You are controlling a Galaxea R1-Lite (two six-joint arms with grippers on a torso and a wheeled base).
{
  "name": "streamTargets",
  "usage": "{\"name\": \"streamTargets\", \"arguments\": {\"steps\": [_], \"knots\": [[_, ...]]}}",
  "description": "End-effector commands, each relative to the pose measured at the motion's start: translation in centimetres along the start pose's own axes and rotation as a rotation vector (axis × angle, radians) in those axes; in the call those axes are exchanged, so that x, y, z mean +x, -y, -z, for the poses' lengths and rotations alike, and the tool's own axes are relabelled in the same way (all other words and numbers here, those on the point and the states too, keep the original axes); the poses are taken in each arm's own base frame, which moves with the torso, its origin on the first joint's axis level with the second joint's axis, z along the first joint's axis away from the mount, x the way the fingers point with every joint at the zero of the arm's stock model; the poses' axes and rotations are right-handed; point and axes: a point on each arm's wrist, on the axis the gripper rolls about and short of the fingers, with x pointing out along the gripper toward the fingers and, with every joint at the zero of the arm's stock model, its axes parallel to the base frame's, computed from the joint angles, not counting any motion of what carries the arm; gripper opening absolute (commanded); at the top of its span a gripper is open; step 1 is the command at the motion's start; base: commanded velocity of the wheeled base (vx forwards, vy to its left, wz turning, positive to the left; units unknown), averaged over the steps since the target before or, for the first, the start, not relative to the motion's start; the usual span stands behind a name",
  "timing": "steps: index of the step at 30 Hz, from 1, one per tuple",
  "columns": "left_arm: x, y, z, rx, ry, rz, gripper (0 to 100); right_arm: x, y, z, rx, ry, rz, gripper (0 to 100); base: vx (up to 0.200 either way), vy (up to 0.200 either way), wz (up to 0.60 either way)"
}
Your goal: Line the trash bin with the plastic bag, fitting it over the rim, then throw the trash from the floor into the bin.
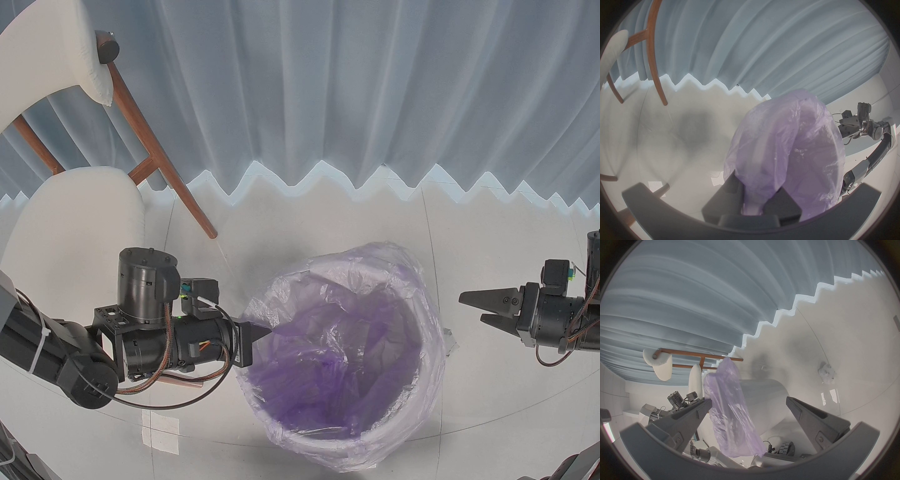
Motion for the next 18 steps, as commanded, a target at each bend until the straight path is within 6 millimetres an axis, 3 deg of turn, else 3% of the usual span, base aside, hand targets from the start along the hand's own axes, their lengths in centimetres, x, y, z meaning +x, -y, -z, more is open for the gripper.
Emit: {"name": "streamTargets", "arguments": {"steps": [1,8,18], "knots": [[-0.2,0.1,-0.1,0.002,0.008,0.001,0,0.0,0.2,0.2,0.003,-0.01,-0.003,100,0.0,0.0,0.0],[0.1,0.6,-0.4,0.012,0.016,0.017,0,0.7,0.7,0.7,0.009,-0.067,-0.015,100,0.0,0.0,0.0],[0.1,1.1,-0.3,0.017,0.014,0.029,0,4.0,1.9,-0.2,0.018,-0.047,-0.005,100,0.0,0.0,0.0]]}}
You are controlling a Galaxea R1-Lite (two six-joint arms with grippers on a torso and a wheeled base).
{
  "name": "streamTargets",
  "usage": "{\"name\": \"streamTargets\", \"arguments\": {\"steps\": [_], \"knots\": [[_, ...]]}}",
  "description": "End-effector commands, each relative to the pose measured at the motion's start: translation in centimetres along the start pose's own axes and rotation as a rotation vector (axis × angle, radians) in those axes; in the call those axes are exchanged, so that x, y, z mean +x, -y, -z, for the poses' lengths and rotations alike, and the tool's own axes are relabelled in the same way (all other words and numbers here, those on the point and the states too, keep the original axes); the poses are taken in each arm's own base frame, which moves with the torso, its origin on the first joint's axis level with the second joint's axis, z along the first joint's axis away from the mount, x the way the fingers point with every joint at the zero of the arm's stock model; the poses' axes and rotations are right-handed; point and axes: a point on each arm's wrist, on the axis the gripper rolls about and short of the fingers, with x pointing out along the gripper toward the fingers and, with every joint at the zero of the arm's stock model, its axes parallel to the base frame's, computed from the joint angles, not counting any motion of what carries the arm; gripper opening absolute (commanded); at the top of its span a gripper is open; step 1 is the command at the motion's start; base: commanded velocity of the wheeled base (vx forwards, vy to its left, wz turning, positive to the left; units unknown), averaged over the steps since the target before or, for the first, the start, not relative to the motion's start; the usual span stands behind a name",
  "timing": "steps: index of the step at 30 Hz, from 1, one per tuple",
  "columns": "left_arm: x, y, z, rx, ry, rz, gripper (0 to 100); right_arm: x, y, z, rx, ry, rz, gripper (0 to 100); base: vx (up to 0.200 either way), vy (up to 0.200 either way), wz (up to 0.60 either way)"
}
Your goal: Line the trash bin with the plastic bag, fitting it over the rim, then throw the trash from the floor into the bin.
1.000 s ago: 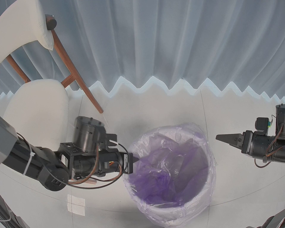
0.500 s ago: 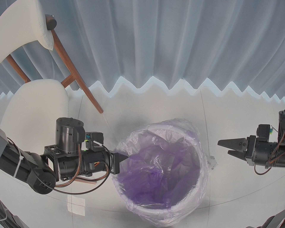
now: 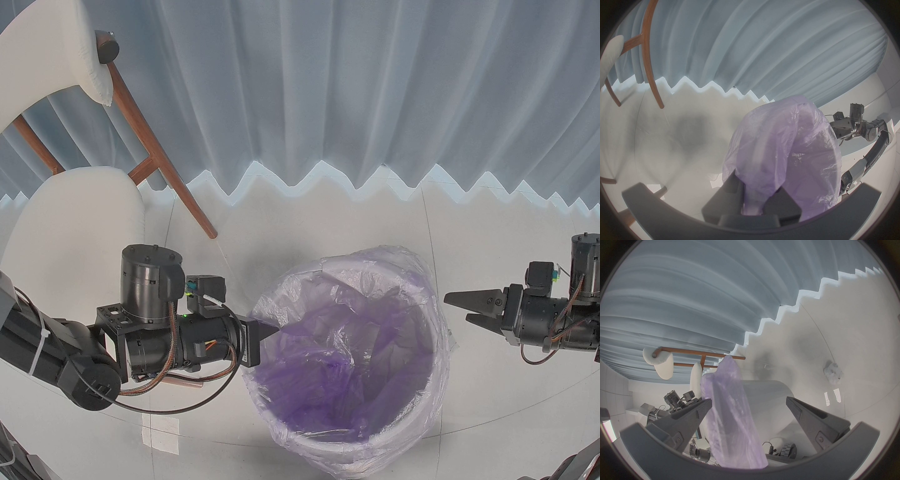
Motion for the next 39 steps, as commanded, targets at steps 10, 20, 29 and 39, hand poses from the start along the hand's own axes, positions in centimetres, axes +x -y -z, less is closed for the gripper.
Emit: {"name": "streamTargets", "arguments": {"steps": [10,20,29,39], "knots": [[0.0,0.1,0.0,0.001,0.002,0.001,0,2.6,1.2,-0.7,0.012,-0.003,0.02,100,0.0,0.0,0.0],[0.1,0.1,-0.1,0.004,0.007,0.001,0,2.7,0.9,-0.1,0.008,-0.027,0.01,100,0.0,0.0,0.0],[0.7,0.1,-0.8,0.008,0.026,-0.006,0,3.0,0.1,0.4,-0.01,-0.053,-0.02,100,0.0,0.0,0.0],[0.7,0.1,-0.8,0.008,0.029,-0.013,0,3.2,0.0,0.8,0.015,-0.072,-0.021,0,0.0,0.0,0.0]]}}
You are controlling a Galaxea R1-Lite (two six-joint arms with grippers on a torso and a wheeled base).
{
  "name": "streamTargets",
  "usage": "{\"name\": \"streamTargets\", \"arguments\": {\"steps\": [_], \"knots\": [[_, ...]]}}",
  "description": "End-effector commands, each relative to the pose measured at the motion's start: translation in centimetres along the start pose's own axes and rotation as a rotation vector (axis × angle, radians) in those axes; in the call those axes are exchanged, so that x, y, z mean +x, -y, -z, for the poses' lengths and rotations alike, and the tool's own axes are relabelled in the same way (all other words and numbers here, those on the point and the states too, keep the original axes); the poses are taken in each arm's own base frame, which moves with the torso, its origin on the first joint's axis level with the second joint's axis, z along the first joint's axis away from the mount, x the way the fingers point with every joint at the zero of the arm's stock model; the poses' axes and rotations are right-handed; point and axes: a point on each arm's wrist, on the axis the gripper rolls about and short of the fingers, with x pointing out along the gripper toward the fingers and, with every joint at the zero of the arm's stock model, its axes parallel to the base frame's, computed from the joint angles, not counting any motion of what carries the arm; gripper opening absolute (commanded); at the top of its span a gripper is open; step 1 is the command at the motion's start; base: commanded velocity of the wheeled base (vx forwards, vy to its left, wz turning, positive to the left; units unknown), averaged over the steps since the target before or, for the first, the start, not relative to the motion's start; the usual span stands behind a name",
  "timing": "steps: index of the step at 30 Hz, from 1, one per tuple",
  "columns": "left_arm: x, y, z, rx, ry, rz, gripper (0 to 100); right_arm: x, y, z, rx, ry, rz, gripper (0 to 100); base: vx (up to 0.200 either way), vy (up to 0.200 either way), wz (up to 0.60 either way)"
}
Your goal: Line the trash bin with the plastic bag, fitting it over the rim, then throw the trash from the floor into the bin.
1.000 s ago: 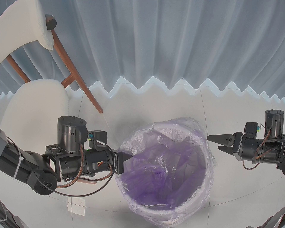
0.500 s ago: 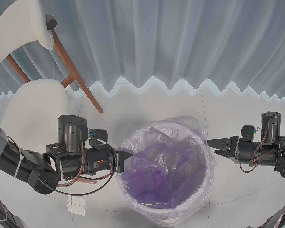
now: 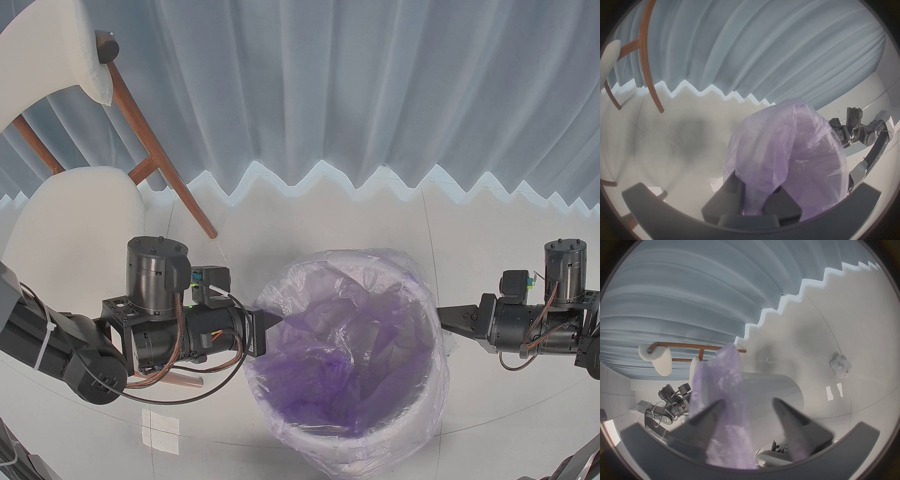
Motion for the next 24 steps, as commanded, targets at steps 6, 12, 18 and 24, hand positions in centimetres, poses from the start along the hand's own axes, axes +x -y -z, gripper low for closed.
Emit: {"name": "streamTargets", "arguments": {"steps": [6,12,18,24], "knots": [[0.0,0.0,0.0,-0.002,-0.001,-0.004,0,0.1,0.3,0.1,0.003,-0.004,0.011,0,0.0,0.0,0.0],[-0.1,0.1,-0.4,0.002,0.016,0.001,0,0.7,1.2,-0.1,0.017,0.013,0.068,0,0.0,0.0,0.0],[-0.4,0.5,-0.9,0.008,0.05,0.024,0,1.9,3.0,-0.5,0.005,0.019,0.142,0,0.0,0.0,0.0],[-0.3,1.4,-1.2,0.002,0.082,0.06,0,3.8,4.2,-0.7,0.003,0.019,0.152,0,0.0,0.0,0.0]]}}
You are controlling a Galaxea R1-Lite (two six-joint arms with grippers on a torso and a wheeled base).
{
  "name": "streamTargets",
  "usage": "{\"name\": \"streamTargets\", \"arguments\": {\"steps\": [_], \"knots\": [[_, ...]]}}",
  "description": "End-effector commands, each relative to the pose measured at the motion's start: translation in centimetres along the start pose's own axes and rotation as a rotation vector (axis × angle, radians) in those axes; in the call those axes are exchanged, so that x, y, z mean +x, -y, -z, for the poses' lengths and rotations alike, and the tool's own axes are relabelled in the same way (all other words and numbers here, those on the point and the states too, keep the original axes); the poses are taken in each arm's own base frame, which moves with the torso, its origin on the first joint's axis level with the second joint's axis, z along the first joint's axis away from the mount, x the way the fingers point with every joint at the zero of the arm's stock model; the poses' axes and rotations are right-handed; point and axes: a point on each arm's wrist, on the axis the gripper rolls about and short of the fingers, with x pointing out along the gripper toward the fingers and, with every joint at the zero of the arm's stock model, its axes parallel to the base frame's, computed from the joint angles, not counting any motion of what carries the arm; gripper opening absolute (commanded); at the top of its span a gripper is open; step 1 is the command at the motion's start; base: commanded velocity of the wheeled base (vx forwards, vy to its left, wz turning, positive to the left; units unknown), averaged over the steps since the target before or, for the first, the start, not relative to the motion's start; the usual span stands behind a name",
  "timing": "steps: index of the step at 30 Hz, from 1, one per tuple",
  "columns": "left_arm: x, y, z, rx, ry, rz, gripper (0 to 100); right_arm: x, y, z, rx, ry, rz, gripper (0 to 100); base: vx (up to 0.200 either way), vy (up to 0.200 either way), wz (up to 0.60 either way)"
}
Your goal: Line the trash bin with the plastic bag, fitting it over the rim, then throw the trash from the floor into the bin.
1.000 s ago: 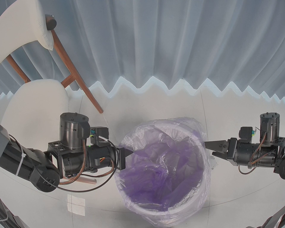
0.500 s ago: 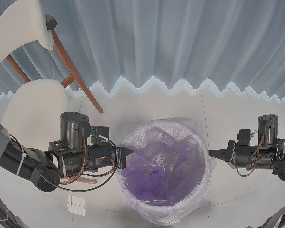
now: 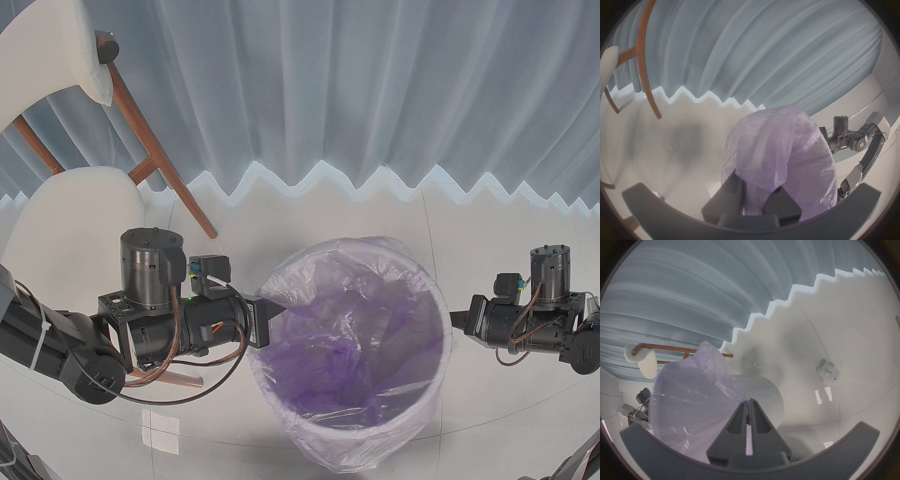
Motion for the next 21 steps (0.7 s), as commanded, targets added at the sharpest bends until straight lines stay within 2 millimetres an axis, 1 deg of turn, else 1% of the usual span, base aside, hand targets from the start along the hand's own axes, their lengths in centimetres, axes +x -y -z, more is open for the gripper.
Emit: {"name": "streamTargets", "arguments": {"steps": [1,6,9,13,16,18,19,21], "knots": [[0.0,0.8,-0.3,-0.009,0.026,0.032,0,2.5,1.5,0.2,0.014,-0.026,0.032,0,0.0,0.0,0.0],[0.0,1.0,-0.2,-0.012,0.025,0.034,0,4.2,2.2,0.2,0.01,-0.009,0.031,0,0.0,0.0,0.0],[0.0,0.9,-0.1,-0.011,0.025,0.031,0,4.5,2.4,-0.1,0.007,0.021,0.039,0,0.0,0.0,0.0],[0.1,0.9,0.0,-0.011,0.021,0.022,0,4.1,2.2,-0.5,0.004,0.044,0.031,0,0.0,0.0,0.0],[0.2,0.7,0.1,-0.013,0.025,-0.009,0,2.7,1.9,-0.8,0.004,0.071,0.027,0,0.0,0.0,0.0],[0.3,0.7,0.1,-0.014,0.024,-0.01,0,2.1,1.9,-0.6,0.004,0.075,0.028,0,0.0,0.0,0.0],[0.3,0.7,0.1,-0.014,0.024,-0.01,0,1.9,1.9,-0.5,0.004,0.076,0.029,100,0.0,0.0,0.0],[0.4,0.6,0.1,-0.014,0.021,-0.012,0,1.9,1.9,-0.7,0.003,0.09,0.026,100,0.0,0.0,0.0]]}}
